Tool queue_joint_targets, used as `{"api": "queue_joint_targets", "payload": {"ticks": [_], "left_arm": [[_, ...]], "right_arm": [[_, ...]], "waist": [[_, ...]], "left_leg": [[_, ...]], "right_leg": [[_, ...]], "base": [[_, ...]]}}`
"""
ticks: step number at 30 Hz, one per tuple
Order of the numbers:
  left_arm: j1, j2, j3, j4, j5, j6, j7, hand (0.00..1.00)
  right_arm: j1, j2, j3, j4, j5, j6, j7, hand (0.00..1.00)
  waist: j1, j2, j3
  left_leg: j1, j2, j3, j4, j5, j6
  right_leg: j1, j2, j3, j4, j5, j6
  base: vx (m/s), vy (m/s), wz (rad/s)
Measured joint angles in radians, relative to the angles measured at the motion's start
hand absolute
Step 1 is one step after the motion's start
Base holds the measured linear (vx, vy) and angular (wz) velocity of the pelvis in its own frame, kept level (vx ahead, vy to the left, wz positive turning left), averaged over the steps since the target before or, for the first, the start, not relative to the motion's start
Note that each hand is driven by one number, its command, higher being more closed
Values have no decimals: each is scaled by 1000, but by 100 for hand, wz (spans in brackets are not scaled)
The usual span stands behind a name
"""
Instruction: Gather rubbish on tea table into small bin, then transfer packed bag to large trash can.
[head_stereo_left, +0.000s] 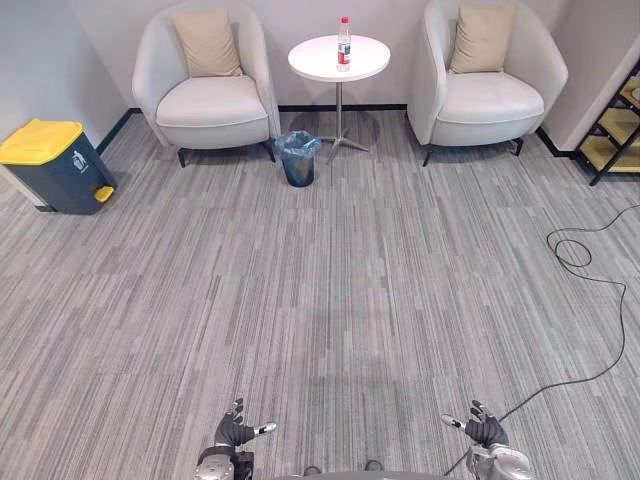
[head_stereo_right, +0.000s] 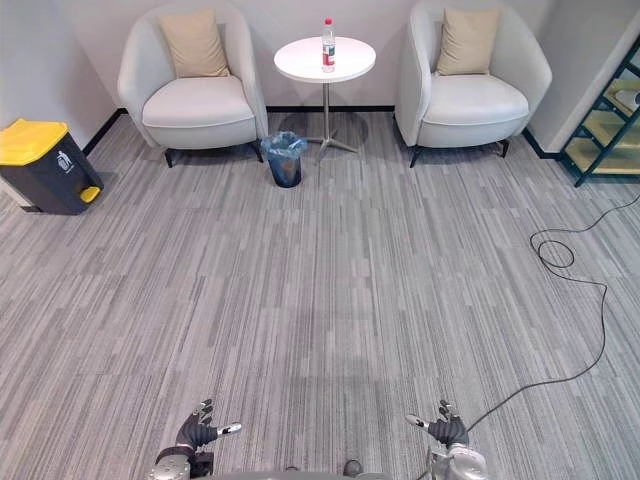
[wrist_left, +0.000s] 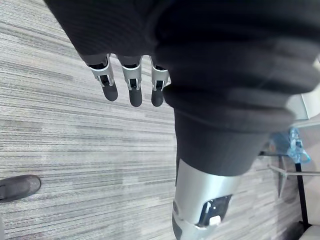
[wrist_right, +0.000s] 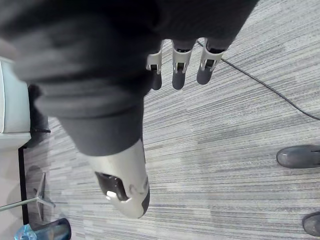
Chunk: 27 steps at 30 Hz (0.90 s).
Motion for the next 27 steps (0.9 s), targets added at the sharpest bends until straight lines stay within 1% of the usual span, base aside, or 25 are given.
{"api": "queue_joint_targets", "payload": {"ticks": [3, 4, 7, 8, 9, 10, 11, 12, 13, 14, 15, 16, 17, 18, 19, 20, 21, 22, 23, 24, 25, 26, 27], "left_arm": [[4, 0, 0, 0, 0, 0, 0, 0], [13, 0, 0, -1, 0, 0, 0, 0], [4, 0, 0, -1, 0, 0, 0, 0], [-3, 0, 0, -2, 0, 0, 1, 0], [-6, -2, 0, -4, 0, 0, 1, 0], [-8, -5, -1, -5, -1, -1, 1, 0], [-9, -5, -4, -6, -1, -1, 1, 0], [-10, -4, -10, -6, -1, 0, 1, 0], [-10, -4, -10, -6, -1, 0, 1, 0], [-10, -1, -13, -6, -1, 0, 1, 0], [-14, 9, -20, -6, -1, 1, 1, 0], [-13, 20, -20, -8, -1, 2, 2, 0], [-11, 24, -19, -8, -1, 5, 2, 0], [-13, 25, -18, -8, -1, 8, 2, 0], [-21, 26, -17, -8, -1, 10, 4, 0], [-34, 25, -17, -8, -1, 10, 5, 0], [-42, 29, -18, -7, -1, 10, 5, 0], [-54, 35, -19, -8, -2, 10, 6, 0], [-64, 44, -29, -6, -2, 10, 6, 0], [-76, 33, -33, 0, -2, 12, 7, 0], [-90, 30, -39, -3, -1, 7, 5, 0], [-98, 27, -40, -3, -1, 5, 6, 0], [-107, 20, -39, -3, -1, 4, 6, 0]], "right_arm": [[-5, 13, -1, 0, 8, 0, 0, 0], [-4, 22, -2, 0, 9, 1, -1, 0], [-1, 24, -2, 1, 9, 2, -1, 0], [-2, 24, -2, 1, 9, 2, -1, 0], [-7, 23, -4, 1, 9, 2, -1, 0], [-26, 23, -7, 1, 10, 2, -1, 0], [-36, 23, -7, 1, 11, 2, -1, 0], [-41, 26, -6, 1, 13, 2, -1, 0], [-40, 28, -5, 1, 17, 2, 0, 0], [-40, 35, 0, 1, 20, 2, -1, 0], [-35, 39, 5, 2, 21, 3, 1, 0], [-28, 44, 9, 2, 27, 4, 1, 0], [-25, 43, 15, 3, 28, 4, 0, 0], [-23, 39, 28, 3, 28, 4, 0, 0], [-25, 36, 34, 3, 28, 4, 0, 0], [-33, 34, 35, 3, 28, 4, -1, 0], [-38, 33, 35, 3, 28, 4, -1, 0], [-39, 32, 35, 2, 28, 2, -1, 0], [-25, 29, 36, 3, 28, 1, -3, 0], [-32, 17, 34, 8, 28, 2, -4, 0], [-44, 14, 32, 5, 28, 1, -8, 0], [-52, 13, 32, 4, 29, 1, -8, 0], [-53, 13, 31, 3, 29, -1, -7, 0]], "waist": [[3, -1, 2], [3, -1, 8], [2, 1, 12], [5, 2, 22], [5, 8, 30], [5, 17, 37], [5, 21, 42], [5, 19, 55], [5, 17, 62], [4, 17, 74], [3, 11, 82], [4, 3, 93], [2, 4, 96], [-3, -2, 98], [-13, 18, 109], [-22, 15, 115], [-26, 18, 121], [-29, 19, 123], [-32, -7, 123], [-27, 14, 128], [-31, 20, 128], [-39, 20, 127], [-40, 22, 127]], "left_leg": [[-2, 4, 31, -8, -5, -1], [-23, 12, 81, 28, -44, 1], [-32, 10, 95, 37, -50, 8], [-35, 12, 102, 59, -65, 10], [-39, 19, 104, 78, -80, 9], [-59, 28, 113, 122, -112, 14], [-67, 29, 120, 146, -134, 19], [-62, 25, 128, 167, -150, 26], [-54, 21, 130, 169, -152, 28], [-29, 18, 125, 164, -159, 38], [-11, 13, 118, 162, -168, 43], [11, 6, 104, 163, -183, 41], [21, 6, 99, 162, -187, 38], [39, 17, 86, 156, -194, 31], [50, 43, 71, 150, -199, 24], [60, 66, 60, 146, -200, 21], [65, 78, 52, 143, -200, 14], [76, 89, 42, 131, -201, -18], [103, 90, 22, 122, -217, -51], [111, 114, 20, 120, -224, -64], [110, 136, 16, 129, -203, -99], [109, 143, 15, 146, -187, -125], [74, 165, -1, 249, -170, -154]], "right_leg": [[-18, 6, 38, 0, 4, -4], [-41, 12, 83, 1, 5, -4], [-46, 11, 96, 3, 4, -3], [-48, 10, 97, 19, -9, 14], [-59, 12, 99, 48, -23, 24], [-116, 15, 99, 161, -78, 37], [-166, 13, 98, 269, -130, 48], [-235, 2, 86, 434, -180, 76], [-264, -7, 73, 513, -193, 93], [-325, -25, 32, 664, -199, 98], [-361, -49, -7, 752, -219, 104], [-389, -87, -48, 810, -246, 103], [-399, -101, -65, 814, -253, 99], [-418, -112, -96, 791, -257, 92], [-440, -109, -129, 735, -254, 85], [-456, -105, -153, 675, -244, 73], [-466, -100, -162, 628, -223, 61], [-473, -90, -163, 491, -138, 51], [-467, -102, -156, 424, 36, -26], [-467, -83, -173, 452, 19, -49], [-470, -75, -186, 479, -27, -67], [-468, -72, -194, 496, -53, -81], [-439, -66, -211, 497, -88, -93]], "base": [[4, -31, -48], [85, -52, -74], [91, -32, -33], [63, -18, -11], [53, -5, -19], [50, 8, -19], [52, 27, -20], [43, 33, -10], [59, 44, 4], [92, 36, 17], [150, 30, 25], [149, 11, 23], [193, -16, 26], [220, -66, 35], [301, -131, 42], [272, -154, 38], [316, -199, 36], [388, -233, 41], [399, -234, 30], [400, -253, 23], [364, -265, 10], [441, -341, 26], [374, -295, 25]]}}
